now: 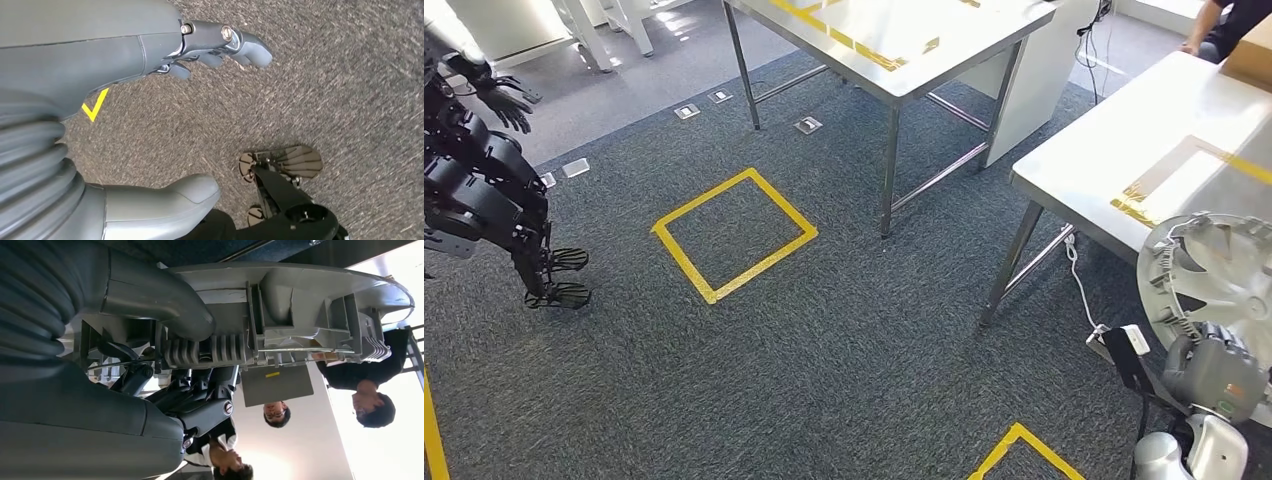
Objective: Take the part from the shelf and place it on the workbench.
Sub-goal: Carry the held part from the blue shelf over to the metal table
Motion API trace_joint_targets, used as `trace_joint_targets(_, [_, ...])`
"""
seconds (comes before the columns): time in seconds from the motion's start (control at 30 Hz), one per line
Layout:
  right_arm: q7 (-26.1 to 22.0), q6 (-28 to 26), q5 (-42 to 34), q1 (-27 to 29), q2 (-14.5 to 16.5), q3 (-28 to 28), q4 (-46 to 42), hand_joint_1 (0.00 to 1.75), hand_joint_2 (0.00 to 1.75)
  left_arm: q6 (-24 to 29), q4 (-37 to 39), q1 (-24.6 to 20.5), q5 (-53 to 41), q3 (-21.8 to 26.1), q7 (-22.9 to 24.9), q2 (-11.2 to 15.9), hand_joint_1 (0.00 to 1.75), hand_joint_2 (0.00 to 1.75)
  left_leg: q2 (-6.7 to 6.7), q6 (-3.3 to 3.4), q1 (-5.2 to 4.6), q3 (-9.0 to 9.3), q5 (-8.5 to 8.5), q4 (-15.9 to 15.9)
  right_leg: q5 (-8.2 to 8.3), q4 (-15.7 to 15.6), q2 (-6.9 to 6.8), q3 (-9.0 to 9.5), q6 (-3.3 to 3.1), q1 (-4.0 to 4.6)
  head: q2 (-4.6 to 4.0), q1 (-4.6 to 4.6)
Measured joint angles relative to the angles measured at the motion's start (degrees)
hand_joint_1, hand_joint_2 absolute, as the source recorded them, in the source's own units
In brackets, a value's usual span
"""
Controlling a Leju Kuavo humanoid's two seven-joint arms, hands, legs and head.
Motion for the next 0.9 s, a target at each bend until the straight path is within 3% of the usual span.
trace_joint_targets(0.07, [0.03, 0.28, 0.23, -0.15, 0.02, 0.01, -0.09, 1.75, 1.75, 0.00, 0.01, -0.01, 0.16, 0.17, 0.02, -0.03, 0.00, 1.75, -0.71, -0.70, 0.30, -0.53, -1.18, 1.38, 0.20, -0.11, 0.65, 0.00, -0.76, -0.03, 0.00, -0.07])
trace_joint_targets(0.17, [0.16, 0.73, 0.58, -0.50, 0.02, 0.11, -0.16, 1.75, 1.75, 0.01, 0.04, 0.04, 0.30, 0.38, 0.01, -0.09, 0.00, 1.75, -2.25, -1.24, 0.54, -4.88, -6.33, 11.22, 0.25, -0.15, 1.71, -0.02, -1.39, 0.10, 0.00, -0.24])
trace_joint_targets(0.2, [0.26, 0.84, 0.68, -0.55, 0.03, 0.15, -0.15, 1.75, 1.75, 0.02, 0.05, 0.07, 0.33, 0.43, 0.01, -0.10, 0.00, 1.75, -2.40, -1.22, 0.55, -6.57, -7.59, 14.75, 0.24, -0.15, 2.18, -0.03, -1.47, 0.20, 0.00, -0.25])
trace_joint_targets(0.23, [0.36, 0.91, 0.76, -0.56, 0.03, 0.17, -0.15, 1.75, 1.75, 0.02, 0.07, 0.10, 0.34, 0.49, 0.01, -0.10, 0.00, 1.75, -2.49, -1.08, 0.55, -7.43, -7.71, 16.41, 0.23, -0.15, 2.68, -0.02, -1.49, 0.29, 0.00, -0.26])
trace_joint_targets(0.27, [0.46, 0.95, 0.81, -0.57, 0.03, 0.18, -0.14, 1.75, 1.75, 0.02, 0.08, 0.11, 0.34, 0.55, 0.02, -0.11, 0.00, 1.75, -2.64, -0.87, 0.54, -7.28, -6.73, 15.94, 0.23, -0.14, 3.24, 0.02, -1.49, 0.35, 0.00, -0.25])
trace_joint_targets(0.3, [0.54, 0.99, 0.83, -0.60, 0.03, 0.18, -0.14, 1.75, 1.75, 0.02, 0.09, 0.10, 0.33, 0.62, 0.02, -0.11, 0.00, 1.75, -3.03, -0.56, 0.53, -5.98, -4.80, 13.09, 0.23, -0.14, 3.83, 0.08, -1.48, 0.37, 0.00, -0.25])
trace_joint_targets(0.37, [0.61, 1.07, 0.80, -0.67, 0.03, 0.21, -0.14, 1.75, 1.75, 0.02, 0.09, 0.10, 0.33, 0.72, 0.02, -0.10, 0.00, 1.75, -5.32, 0.00, 0.52, -2.11, -1.04, 4.84, 0.23, -0.11, 4.94, 0.06, -1.31, 0.33, 0.00, -0.22])
trace_joint_targets(0.4, [0.61, 1.11, 0.78, -0.70, 0.05, 0.23, -0.15, 1.75, 1.75, 0.02, 0.09, 0.10, 0.33, 0.75, 0.03, -0.08, 0.00, 1.75, -6.29, 0.10, 0.47, -0.68, -0.10, 1.83, 0.27, -0.10, 5.52, -0.07, -1.06, 0.23, 0.00, -0.24])
trace_joint_targets(0.47, [0.61, 1.25, 0.78, -0.62, 0.11, 0.27, -0.16, 1.75, 1.75, 0.02, 0.08, 0.10, 0.38, 0.80, 0.08, -0.06, 0.00, 1.75, -6.74, 0.14, 0.21, 0.21, -0.06, -0.03, 0.48, -0.24, 6.67, -0.43, -0.30, -0.11, 0.00, -0.26])
trace_joint_targets(0.53, [0.58, 1.51, 0.86, -0.45, 0.15, 0.31, -0.18, 1.75, 1.75, 0.02, 0.07, 0.04, 0.49, 0.82, 0.11, -0.13, 0.00, 1.75, -5.37, 0.59, 0.08, 0.49, 0.31, -0.78, 0.65, -0.41, 7.31, -0.67, 0.46, -0.36, 0.00, -0.27])
trace_joint_targets(0.6, [0.58, 1.80, 0.96, -0.53, 0.15, 0.41, -0.20, 1.75, 1.75, 0.03, 0.06, -0.04, 0.58, 0.84, 0.12, -0.26, 0.00, 1.75, -3.97, 1.34, 0.23, 0.96, 0.87, -1.93, -0.89, 1.93, 5.36, -1.92, 0.76, -0.07, 0.00, -0.04])
trace_joint_targets(0.67, [0.61, 1.92, 1.03, -0.76, 0.16, 0.65, -0.20, 1.75, 1.75, 0.04, 0.04, -0.02, 0.61, 0.87, 0.14, -0.34, 0.00, 1.75, -2.63, 1.85, 0.24, 1.16, 0.97, -2.33, -4.27, 8.41, 2.77, -5.08, 0.85, 0.19, 0.00, 0.20])
trace_joint_targets(0.73, [0.68, 1.92, 1.09, -0.82, 0.16, 0.85, -0.20, 1.75, 1.75, 0.04, 0.05, 0.04, 0.62, 0.98, 0.18, -0.39, 0.00, 1.75, -1.27, 1.97, 0.22, 1.15, 0.71, -2.13, -5.97, 13.90, 2.01, -7.85, 1.17, 0.14, 0.00, 0.25])
trace_joint_targets(0.77, [0.73, 1.93, 1.11, -0.81, 0.16, 0.91, -0.20, 1.75, 1.75, 0.04, 0.06, 0.05, 0.62, 1.05, 0.18, -0.45, 0.00, 1.75, -0.62, 1.91, 0.26, 1.15, 0.52, -1.95, -5.27, 13.99, 1.77, -7.95, 1.38, 0.03, 0.00, 0.27])
trace_joint_targets(0.8, [0.77, 1.95, 1.12, -0.83, 0.16, 0.95, -0.20, 1.75, 1.75, 0.04, 0.07, 0.04, 0.62, 1.12, 0.18, -0.54, 0.00, 1.75, -0.02, 1.76, 0.34, 1.15, 0.28, -1.68, -3.69, 11.97, 1.40, -6.96, 1.59, -0.09, 0.00, 0.29])
trace_joint_targets(0.87, [0.80, 1.97, 1.26, -1.00, 0.17, 1.15, -0.19, 1.75, 1.75, 0.05, 0.07, 0.03, 0.63, 1.20, 0.18, -0.67, 0.00, 1.75, 1.11, 1.15, 0.32, 1.09, -0.48, -0.78, -0.30, 4.94, -0.61, -3.31, 1.86, -0.14, 0.00, 0.40])
trace_joint_targets(0.9, [0.82, 1.98, 1.37, -1.17, 0.18, 1.30, -0.19, 1.75, 1.75, 0.06, 0.05, 0.02, 0.63, 1.22, 0.16, -0.70, 0.00, 1.75, 1.61, 0.77, 0.22, 1.04, -0.93, -0.31, 0.57, 2.31, -1.39, -1.96, 1.58, -0.10, 0.00, 0.45])
